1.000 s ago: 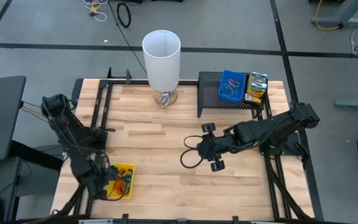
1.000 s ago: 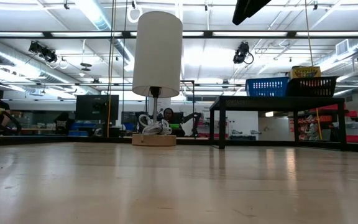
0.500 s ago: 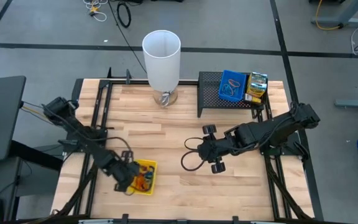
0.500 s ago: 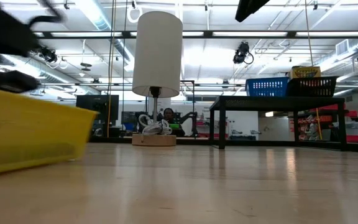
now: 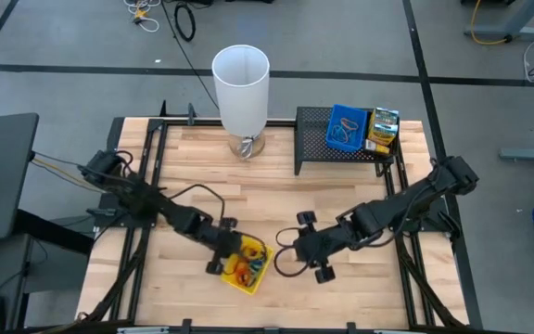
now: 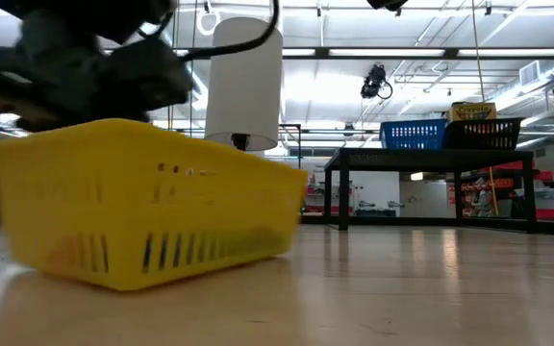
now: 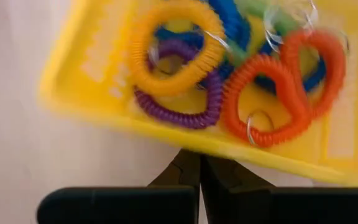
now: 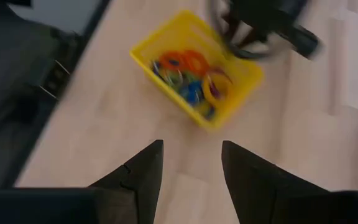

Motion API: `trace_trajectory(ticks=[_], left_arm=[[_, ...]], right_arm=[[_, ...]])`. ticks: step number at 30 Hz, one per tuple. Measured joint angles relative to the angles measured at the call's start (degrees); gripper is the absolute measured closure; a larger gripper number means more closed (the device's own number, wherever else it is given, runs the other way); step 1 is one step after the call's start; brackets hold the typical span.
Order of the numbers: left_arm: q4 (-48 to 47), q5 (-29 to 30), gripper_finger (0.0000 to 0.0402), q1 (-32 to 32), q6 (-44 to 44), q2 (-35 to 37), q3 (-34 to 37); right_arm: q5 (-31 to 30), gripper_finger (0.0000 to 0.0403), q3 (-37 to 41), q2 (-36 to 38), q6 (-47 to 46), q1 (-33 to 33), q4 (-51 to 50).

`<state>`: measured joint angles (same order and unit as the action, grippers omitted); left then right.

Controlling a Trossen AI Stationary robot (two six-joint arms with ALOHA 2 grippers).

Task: Pick & Place Office Desk Supplies
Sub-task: Put the yellow bin on the shelf

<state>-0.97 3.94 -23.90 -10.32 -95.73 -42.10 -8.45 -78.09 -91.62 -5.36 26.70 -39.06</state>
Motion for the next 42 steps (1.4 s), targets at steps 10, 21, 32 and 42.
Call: trace_trajectory(ticks=[10, 21, 32, 42], left_arm=[[-9.2, -2.5, 0.0401, 3.2, 1.5, 1.5, -0.1], [-12.3, -1.5, 0.0401, -8.4, -7.3, 4.8, 0.0], [8.4, -3.9, 0.0401, -8.7, -6.7, -1.0, 0.0], [23.5, -7.3, 0.0401, -6.3, -1.4, -4.6, 0.0]], right_arm=[[2.9, 0.0229, 5.5, -0.6, -3.9, 0.9, 6.6], [2.9, 0.0229, 5.5, -0.6, -3.3, 0.9, 6.3], [2.8, 0.0229, 5.5, -0.6, -2.7, 0.9, 6.7], [2.8, 0.0229, 5.5, -0.6, -2.7, 0.9, 6.5]])
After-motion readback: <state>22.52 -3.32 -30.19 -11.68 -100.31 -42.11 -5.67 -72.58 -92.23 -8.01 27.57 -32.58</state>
